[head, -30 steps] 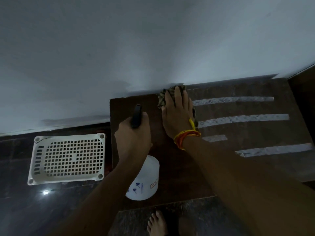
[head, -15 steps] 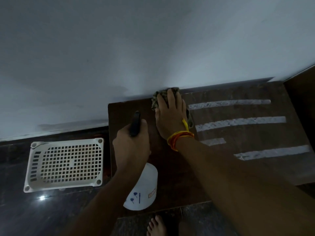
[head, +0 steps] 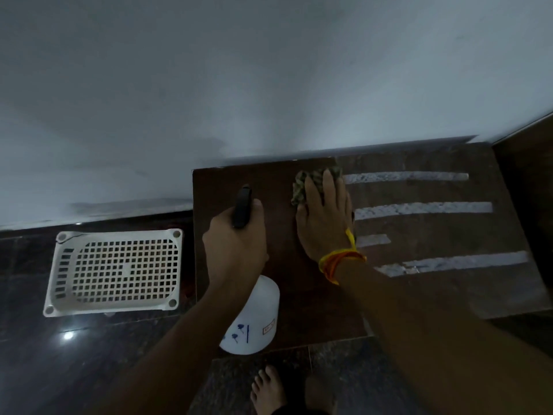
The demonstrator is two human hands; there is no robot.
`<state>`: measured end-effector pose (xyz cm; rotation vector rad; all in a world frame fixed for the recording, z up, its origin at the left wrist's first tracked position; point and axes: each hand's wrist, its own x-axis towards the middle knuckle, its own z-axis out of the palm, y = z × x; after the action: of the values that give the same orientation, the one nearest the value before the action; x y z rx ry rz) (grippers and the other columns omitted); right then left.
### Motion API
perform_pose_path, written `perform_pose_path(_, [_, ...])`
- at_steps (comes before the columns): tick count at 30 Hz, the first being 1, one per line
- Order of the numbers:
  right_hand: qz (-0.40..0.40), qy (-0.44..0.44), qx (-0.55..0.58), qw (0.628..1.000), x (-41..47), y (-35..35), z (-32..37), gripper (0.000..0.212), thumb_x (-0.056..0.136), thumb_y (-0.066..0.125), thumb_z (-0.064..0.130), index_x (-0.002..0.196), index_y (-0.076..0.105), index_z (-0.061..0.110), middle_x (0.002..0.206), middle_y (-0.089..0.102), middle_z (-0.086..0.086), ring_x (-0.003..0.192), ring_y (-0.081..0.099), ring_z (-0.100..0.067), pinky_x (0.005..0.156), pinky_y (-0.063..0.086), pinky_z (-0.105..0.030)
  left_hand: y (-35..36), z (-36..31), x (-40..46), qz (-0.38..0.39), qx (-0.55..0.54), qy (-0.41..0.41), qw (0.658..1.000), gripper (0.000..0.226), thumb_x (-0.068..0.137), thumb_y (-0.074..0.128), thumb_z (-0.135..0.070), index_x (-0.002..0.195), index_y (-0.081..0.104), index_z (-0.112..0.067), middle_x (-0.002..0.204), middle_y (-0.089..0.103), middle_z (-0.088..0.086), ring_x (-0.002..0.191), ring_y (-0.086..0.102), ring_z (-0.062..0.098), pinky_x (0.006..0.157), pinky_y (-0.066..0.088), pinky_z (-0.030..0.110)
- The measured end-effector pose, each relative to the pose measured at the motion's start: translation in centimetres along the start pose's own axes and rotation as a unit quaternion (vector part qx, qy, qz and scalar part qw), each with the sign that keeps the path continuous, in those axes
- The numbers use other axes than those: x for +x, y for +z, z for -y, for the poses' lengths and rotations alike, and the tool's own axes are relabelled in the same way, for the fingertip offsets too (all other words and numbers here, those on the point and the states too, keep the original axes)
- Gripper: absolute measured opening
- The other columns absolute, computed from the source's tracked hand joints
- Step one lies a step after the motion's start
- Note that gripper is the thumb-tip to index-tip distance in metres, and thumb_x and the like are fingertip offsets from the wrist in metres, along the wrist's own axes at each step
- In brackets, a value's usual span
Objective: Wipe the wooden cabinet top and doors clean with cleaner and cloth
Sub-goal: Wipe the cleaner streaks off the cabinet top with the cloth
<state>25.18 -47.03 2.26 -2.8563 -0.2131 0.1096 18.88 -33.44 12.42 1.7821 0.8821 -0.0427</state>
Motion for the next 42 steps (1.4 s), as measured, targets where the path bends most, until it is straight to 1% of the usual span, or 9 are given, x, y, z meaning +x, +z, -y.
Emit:
perform_pose_path(3, [0.024, 0.005, -0.003, 1.0, -2.0, -0.3, -0.6, 0.054, 0.093, 0.037, 0.038, 0.145, 0.034, 0.021, 0.157, 0.019, -0.012, 0.144, 0.012, -0.035, 0.117, 0.01, -0.048, 0.4, -0.6, -0.9, 0.007, -0.005, 0.004, 1.0, 0.029, 0.098, 0.056, -0.039, 0.073, 0.059, -0.025, 0.067, 0.066, 0.0, 0.04, 0.062, 0.01, 0.035, 0.041, 0.014])
perform_pose_path(9, [0.041, -0.002, 0.009, 0.999, 2.3, -0.4, -0.9, 0.053, 0.098, 0.035, 0.036, 0.148, 0.026, 0.022, 0.159, 0.007, -0.01, 0.146, 0.0, -0.034, 0.118, 0.003, -0.047, 1.3, -0.1, -3.1, 0.014, -0.021, 0.019, 0.999, 0.027, 0.097, 0.058, -0.038, 0.075, 0.059, -0.023, 0.066, 0.065, 0.003, 0.041, 0.063, 0.009, 0.035, 0.041, 0.011])
perform_pose_path(12, [0.039, -0.014, 0.011, 0.999, 0.1, -0.6, -1.3, 0.054, 0.097, 0.034, 0.036, 0.149, 0.024, 0.022, 0.16, 0.007, -0.01, 0.146, 0.001, -0.034, 0.118, 0.003, -0.047, 1.5, 0.3, -4.2, 0.002, -0.025, 0.008, 1.0, 0.026, 0.097, 0.057, -0.039, 0.075, 0.058, -0.025, 0.064, 0.064, 0.001, 0.041, 0.063, 0.008, 0.035, 0.042, 0.013])
perform_pose_path(16, [0.04, -0.027, 0.009, 0.999, -7.4, -0.9, -2.7, 0.054, 0.096, 0.035, 0.035, 0.147, 0.029, 0.021, 0.158, 0.013, -0.012, 0.145, 0.009, -0.037, 0.117, 0.01, -0.051, 2.3, 0.4, -6.1, -0.027, -0.027, -0.004, 0.999, 0.025, 0.097, 0.058, -0.039, 0.074, 0.056, -0.03, 0.069, 0.064, -0.001, 0.046, 0.063, 0.01, 0.035, 0.042, 0.012])
perform_pose_path(18, [0.053, -0.037, 0.001, 0.998, -9.6, -0.8, -3.4, 0.054, 0.096, 0.034, 0.035, 0.147, 0.029, 0.02, 0.158, 0.014, -0.012, 0.145, 0.009, -0.037, 0.116, 0.009, -0.051, 2.8, 0.6, -7.0, -0.043, -0.03, -0.01, 0.999, 0.025, 0.096, 0.058, -0.04, 0.073, 0.054, -0.032, 0.069, 0.064, -0.002, 0.047, 0.063, 0.01, 0.036, 0.042, 0.012])
perform_pose_path(25, [0.068, -0.067, 0.012, 0.995, -7.2, -1.0, -4.0, 0.055, 0.098, 0.035, 0.034, 0.149, 0.023, 0.019, 0.159, 0.005, -0.012, 0.145, 0.0, -0.037, 0.118, 0.007, -0.052, 4.2, 2.6, -10.1, -0.043, -0.053, -0.013, 0.998, 0.022, 0.097, 0.058, -0.039, 0.077, 0.057, -0.028, 0.069, 0.063, -0.001, 0.043, 0.061, 0.004, 0.038, 0.044, 0.012])
perform_pose_path(29, [0.054, -0.051, 0.022, 0.997, -12.4, -0.9, -4.0, 0.055, 0.097, 0.04, 0.033, 0.148, 0.025, 0.019, 0.159, 0.008, -0.013, 0.145, 0.004, -0.038, 0.117, 0.004, -0.05, 4.3, 3.2, -11.5, -0.035, -0.056, 0.002, 0.998, 0.022, 0.097, 0.057, -0.037, 0.078, 0.058, -0.028, 0.071, 0.064, 0.001, 0.046, 0.06, 0.001, 0.04, 0.045, 0.011])
perform_pose_path(33, [0.059, -0.046, 0.013, 0.997, -16.0, -0.6, -4.3, 0.055, 0.097, 0.04, 0.033, 0.148, 0.025, 0.019, 0.159, 0.011, -0.013, 0.145, 0.006, -0.039, 0.117, 0.007, -0.051, 3.9, 3.2, -12.2, -0.038, -0.041, 0.019, 0.998, 0.024, 0.097, 0.057, -0.038, 0.076, 0.057, -0.028, 0.071, 0.064, 0.004, 0.047, 0.061, 0.004, 0.04, 0.044, 0.011])
perform_pose_path(42, [0.047, -0.047, 0.04, 0.997, -13.5, -0.7, -3.4, 0.054, 0.097, 0.043, 0.033, 0.148, 0.028, 0.019, 0.159, 0.01, -0.013, 0.146, 0.004, -0.037, 0.118, 0.007, -0.051, 3.8, 3.4, -12.5, -0.034, -0.021, 0.036, 0.999, 0.023, 0.098, 0.056, -0.038, 0.077, 0.056, -0.029, 0.071, 0.064, -0.002, 0.046, 0.062, 0.001, 0.04, 0.045, 0.013])
